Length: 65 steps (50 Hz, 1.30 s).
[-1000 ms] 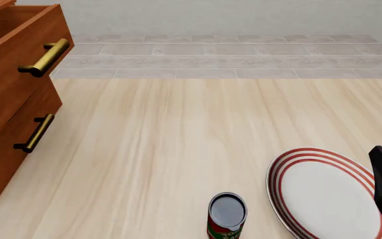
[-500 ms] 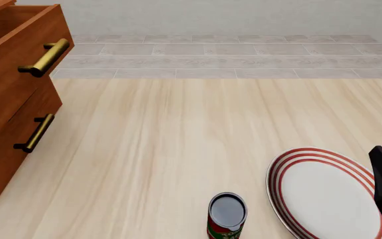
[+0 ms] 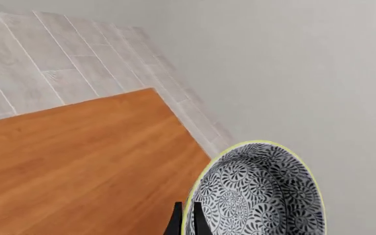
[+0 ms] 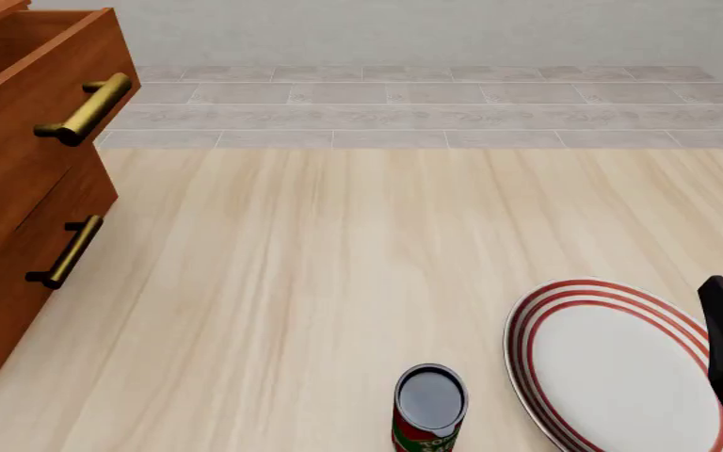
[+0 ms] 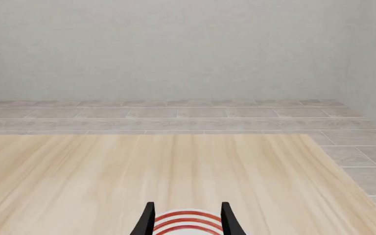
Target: Put the bowl on top of the cabinet.
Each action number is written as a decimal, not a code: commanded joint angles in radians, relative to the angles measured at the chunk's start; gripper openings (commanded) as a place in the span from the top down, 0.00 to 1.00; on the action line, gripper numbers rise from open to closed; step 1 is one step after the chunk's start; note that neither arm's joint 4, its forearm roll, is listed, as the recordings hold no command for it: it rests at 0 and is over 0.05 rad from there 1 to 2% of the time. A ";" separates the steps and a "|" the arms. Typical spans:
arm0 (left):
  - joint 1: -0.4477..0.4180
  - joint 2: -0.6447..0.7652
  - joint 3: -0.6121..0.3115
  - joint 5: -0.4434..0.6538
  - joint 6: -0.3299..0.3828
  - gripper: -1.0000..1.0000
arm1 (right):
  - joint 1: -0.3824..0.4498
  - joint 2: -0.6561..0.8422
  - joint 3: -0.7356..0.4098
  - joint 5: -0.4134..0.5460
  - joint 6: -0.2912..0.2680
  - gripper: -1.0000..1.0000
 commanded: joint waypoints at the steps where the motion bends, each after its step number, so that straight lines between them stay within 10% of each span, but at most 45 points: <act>1: 0.027 0.022 0.007 -0.018 -0.002 1.00 | 0.000 0.000 0.000 0.000 0.000 0.00; 65: 0.072 0.090 0.016 -0.050 0.005 1.00 | 0.000 0.000 0.000 0.000 0.000 0.00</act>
